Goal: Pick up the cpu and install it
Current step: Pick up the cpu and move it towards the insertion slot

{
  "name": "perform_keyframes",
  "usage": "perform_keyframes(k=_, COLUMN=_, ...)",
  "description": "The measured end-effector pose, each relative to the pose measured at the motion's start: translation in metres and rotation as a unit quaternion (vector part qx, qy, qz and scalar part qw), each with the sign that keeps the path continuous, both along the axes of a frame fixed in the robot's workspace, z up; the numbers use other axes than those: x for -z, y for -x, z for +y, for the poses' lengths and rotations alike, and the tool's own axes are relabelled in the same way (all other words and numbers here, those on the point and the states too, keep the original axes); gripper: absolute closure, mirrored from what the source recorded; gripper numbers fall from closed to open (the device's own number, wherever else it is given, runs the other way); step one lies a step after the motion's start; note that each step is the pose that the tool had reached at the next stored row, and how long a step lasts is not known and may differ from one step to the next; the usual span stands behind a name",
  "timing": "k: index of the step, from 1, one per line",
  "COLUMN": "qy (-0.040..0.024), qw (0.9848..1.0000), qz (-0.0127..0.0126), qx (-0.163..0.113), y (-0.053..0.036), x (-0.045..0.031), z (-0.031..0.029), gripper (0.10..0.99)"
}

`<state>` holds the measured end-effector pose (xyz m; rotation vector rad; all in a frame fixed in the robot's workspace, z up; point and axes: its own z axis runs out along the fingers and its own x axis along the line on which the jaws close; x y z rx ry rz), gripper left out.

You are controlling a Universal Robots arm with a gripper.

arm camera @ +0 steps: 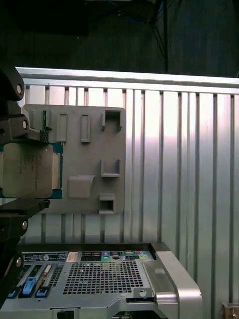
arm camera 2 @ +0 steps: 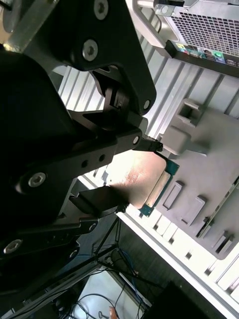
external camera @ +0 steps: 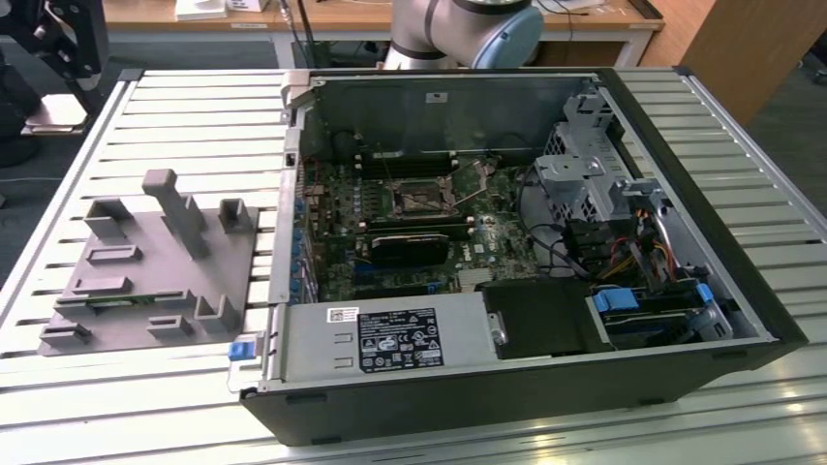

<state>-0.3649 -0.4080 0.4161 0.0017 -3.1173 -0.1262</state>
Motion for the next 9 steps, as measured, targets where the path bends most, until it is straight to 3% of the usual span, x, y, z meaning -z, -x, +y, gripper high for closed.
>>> perform_keyframes(k=9, qy=0.0, qw=1.0, qz=0.0002, qx=0.0, y=-0.008, x=0.0, z=0.0, gripper=0.553)
